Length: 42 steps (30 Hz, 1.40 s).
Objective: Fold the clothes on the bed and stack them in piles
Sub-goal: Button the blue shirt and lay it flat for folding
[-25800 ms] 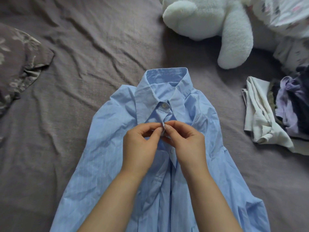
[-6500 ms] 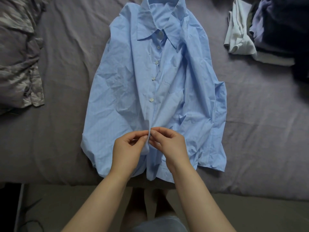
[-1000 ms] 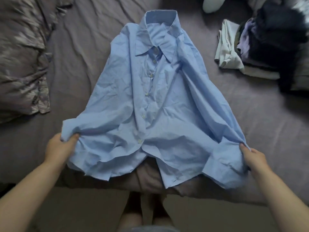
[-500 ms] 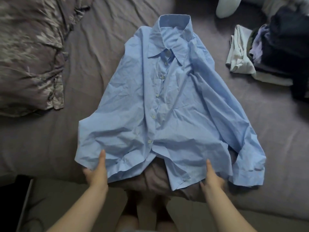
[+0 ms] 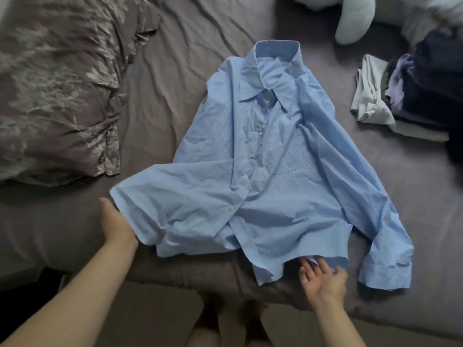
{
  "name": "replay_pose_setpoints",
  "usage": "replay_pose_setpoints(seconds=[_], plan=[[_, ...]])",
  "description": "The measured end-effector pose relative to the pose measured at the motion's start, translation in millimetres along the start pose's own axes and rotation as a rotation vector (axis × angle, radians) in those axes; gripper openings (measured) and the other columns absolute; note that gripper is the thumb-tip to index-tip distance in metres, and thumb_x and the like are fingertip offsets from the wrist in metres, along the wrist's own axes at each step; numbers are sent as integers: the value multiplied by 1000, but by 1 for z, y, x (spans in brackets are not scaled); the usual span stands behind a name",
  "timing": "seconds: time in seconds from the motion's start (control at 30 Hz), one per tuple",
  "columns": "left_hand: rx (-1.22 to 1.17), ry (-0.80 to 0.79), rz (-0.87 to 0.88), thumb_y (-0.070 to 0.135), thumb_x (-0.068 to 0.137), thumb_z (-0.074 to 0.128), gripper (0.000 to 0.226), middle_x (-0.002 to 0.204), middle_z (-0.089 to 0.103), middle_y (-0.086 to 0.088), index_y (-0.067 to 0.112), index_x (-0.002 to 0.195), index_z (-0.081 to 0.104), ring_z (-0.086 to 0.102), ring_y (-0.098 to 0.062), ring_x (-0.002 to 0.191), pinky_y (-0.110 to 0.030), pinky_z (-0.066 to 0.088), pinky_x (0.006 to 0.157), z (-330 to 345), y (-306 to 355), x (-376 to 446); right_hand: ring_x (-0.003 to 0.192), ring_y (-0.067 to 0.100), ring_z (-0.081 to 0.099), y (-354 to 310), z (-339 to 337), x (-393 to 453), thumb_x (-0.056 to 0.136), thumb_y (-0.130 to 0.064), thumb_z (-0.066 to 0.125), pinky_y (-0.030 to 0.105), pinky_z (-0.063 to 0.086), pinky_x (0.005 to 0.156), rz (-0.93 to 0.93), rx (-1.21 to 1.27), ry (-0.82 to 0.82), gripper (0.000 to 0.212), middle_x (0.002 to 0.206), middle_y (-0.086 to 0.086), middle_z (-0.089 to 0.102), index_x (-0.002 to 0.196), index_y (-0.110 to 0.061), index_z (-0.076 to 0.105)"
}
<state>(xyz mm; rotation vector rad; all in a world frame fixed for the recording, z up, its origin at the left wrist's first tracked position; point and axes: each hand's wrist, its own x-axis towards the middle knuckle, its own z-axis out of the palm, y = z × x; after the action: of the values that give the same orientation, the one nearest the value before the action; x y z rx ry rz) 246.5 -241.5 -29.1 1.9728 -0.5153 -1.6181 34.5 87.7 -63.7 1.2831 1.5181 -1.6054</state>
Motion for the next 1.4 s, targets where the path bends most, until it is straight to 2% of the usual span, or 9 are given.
replay_pose_setpoints(seconds=[0.2,0.4,0.5,0.57,0.7,0.87,1.07,1.23,1.4], plan=[[219,-212,-292,50,78,69,60,119,62,3,17,126,54,58,-20,107,-39,50,88,-25,-80,-5,85,20,55,-10,-28,4,84,-8,70,28,43,85,-127,-7,226,15,96,11,62,98,-3,68],[498,-201,-384,10,90,62,27,89,66,-21,-8,111,60,63,-32,76,-31,53,56,-40,-127,-36,46,10,59,-16,-71,-5,88,11,53,15,53,47,-473,-266,430,23,68,12,51,75,-9,51],[606,-123,-393,1,92,55,29,104,62,-26,-12,118,54,58,-31,82,-36,51,73,-54,-154,-52,29,3,51,-17,-90,-6,88,5,57,19,53,46,-438,-281,530,9,56,9,55,92,-2,52],[649,-44,-396,2,89,59,33,110,60,-27,-13,118,54,58,-34,90,-39,47,80,-57,-167,-62,44,13,62,-16,-101,-2,83,-2,69,24,51,42,-337,-329,568,21,67,20,65,97,4,55],[588,-21,-378,6,81,72,50,120,60,-25,-13,123,52,59,-40,107,-40,46,90,-46,-183,-76,124,43,45,-23,-96,-1,80,-16,71,50,40,99,-382,-805,499,71,139,29,42,140,-2,37],[711,-8,-377,7,80,74,54,124,57,-27,-16,123,50,56,-42,112,-40,46,89,-37,-205,-84,134,40,32,-48,-63,14,69,-54,51,53,29,107,-751,-1140,383,84,148,20,30,141,-12,44],[950,-4,-320,24,83,70,81,138,45,-27,-7,143,26,47,-38,125,-36,40,99,-27,-216,-104,110,40,54,-79,-63,55,92,-21,59,36,44,83,-285,-1301,310,37,125,25,55,118,6,58],[1044,278,163,25,75,77,87,140,31,-30,4,144,29,35,-47,126,-54,26,105,-3,-186,-115,117,35,51,-89,-89,53,86,-31,59,38,46,94,-171,-1616,448,47,131,20,51,126,-6,57],[1100,41,796,11,80,70,51,141,34,-21,5,128,53,37,-42,125,-57,29,104,67,-129,-86,117,38,47,-121,-25,37,84,-15,59,47,38,98,-814,-1401,311,38,127,20,51,121,-7,58]])
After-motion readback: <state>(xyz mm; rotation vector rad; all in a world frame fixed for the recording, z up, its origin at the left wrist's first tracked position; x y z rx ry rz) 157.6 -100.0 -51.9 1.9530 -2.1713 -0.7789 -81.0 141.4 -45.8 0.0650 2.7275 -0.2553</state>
